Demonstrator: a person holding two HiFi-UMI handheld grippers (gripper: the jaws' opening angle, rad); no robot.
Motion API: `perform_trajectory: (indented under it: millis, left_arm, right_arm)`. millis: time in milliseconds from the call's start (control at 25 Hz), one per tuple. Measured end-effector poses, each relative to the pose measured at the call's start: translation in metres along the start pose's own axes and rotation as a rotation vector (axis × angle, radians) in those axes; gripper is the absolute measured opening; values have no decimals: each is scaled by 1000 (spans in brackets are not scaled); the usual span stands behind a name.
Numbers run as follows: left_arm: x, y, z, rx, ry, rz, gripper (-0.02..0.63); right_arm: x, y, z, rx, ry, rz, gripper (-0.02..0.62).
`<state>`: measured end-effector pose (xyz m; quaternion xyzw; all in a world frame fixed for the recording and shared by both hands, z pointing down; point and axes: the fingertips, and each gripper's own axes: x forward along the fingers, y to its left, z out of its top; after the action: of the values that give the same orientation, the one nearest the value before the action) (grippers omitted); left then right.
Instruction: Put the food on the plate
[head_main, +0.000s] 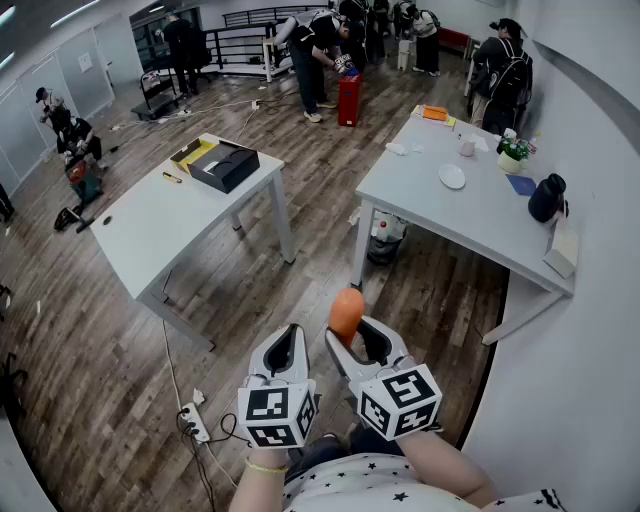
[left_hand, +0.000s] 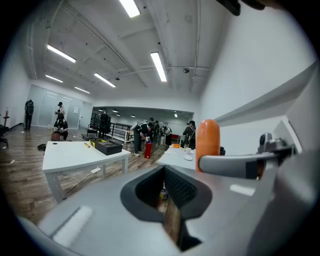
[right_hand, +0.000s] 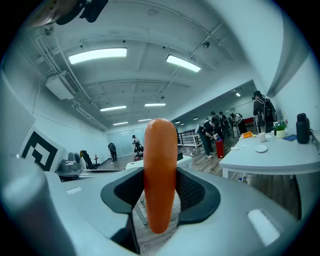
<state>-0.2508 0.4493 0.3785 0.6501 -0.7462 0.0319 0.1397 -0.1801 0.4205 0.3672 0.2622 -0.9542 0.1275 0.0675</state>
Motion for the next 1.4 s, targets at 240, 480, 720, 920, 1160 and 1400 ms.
perform_trajectory:
  millis: [240,480,720,920,1160,1400]
  left_arm:
    - [55,-19,10,-4,-8,-37,8]
    - [148,-58,22,15,-15,-69,8]
    - [243,-115,51,19,-40,-116,8]
    - [324,-164,65,25,-45,-146,8]
    - [400,-221,73,49,-23,-205,8]
    - [454,-263,74,81,12,-281,8]
  right_arm:
    - [12,-54,8,8,-9,-43,196]
    - [35,-145,30,-20,-28,-70,196]
    - [52,-246,65,-33,-50,-96,196]
    - [62,-333,85,-41,-59,-123,195]
    - [61,-423,102,-13,-69,-195,195]
    - [61,-487,107,21,-68,-274,195]
